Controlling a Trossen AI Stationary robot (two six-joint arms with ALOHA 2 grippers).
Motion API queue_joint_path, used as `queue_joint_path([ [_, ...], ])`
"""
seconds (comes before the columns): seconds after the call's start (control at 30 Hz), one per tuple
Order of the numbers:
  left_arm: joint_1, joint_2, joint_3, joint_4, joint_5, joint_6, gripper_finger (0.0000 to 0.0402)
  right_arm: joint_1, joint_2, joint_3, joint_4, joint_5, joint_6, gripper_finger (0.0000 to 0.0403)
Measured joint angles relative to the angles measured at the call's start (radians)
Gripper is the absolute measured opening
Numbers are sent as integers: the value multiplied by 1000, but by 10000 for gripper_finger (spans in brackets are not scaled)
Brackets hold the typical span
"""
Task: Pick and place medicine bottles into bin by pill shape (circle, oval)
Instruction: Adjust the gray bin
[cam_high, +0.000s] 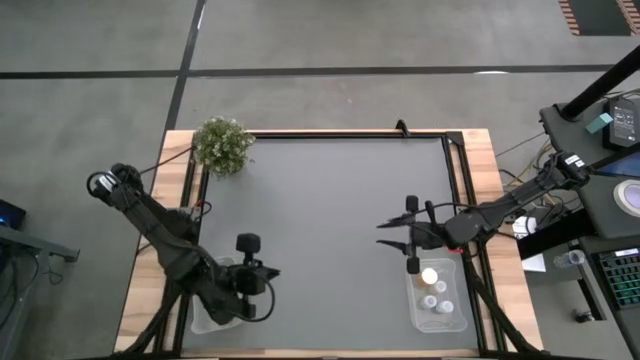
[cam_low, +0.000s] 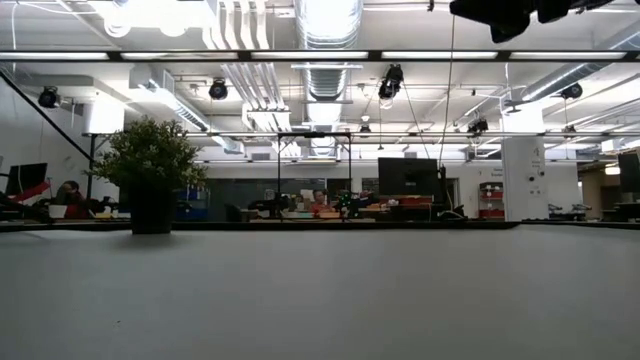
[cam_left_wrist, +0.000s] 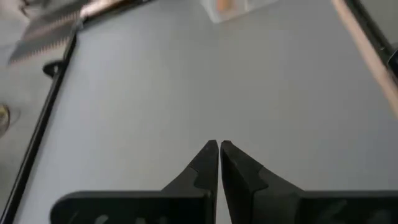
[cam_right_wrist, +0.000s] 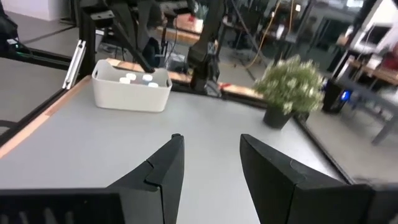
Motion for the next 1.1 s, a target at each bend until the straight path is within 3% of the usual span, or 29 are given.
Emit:
queue_joint_path([
  [0.13,5,-14,-38,69,-7,50,1,0,26,0,-18,0,79,146],
  [0.27,5,-28,-39,-20,29,-14,1,0,65,0,-18,0,124,146],
  [0.57,4,-113,-39,-418,362,-475,1,-14,126,39,-17,4,111,146],
  [0.67,4,-128,-69,-490,427,-584,1,-27,129,42,-17,4,84,146],
  [1.1,9,-130,-231,-444,469,-602,1,-75,129,42,-43,4,59,146],
])
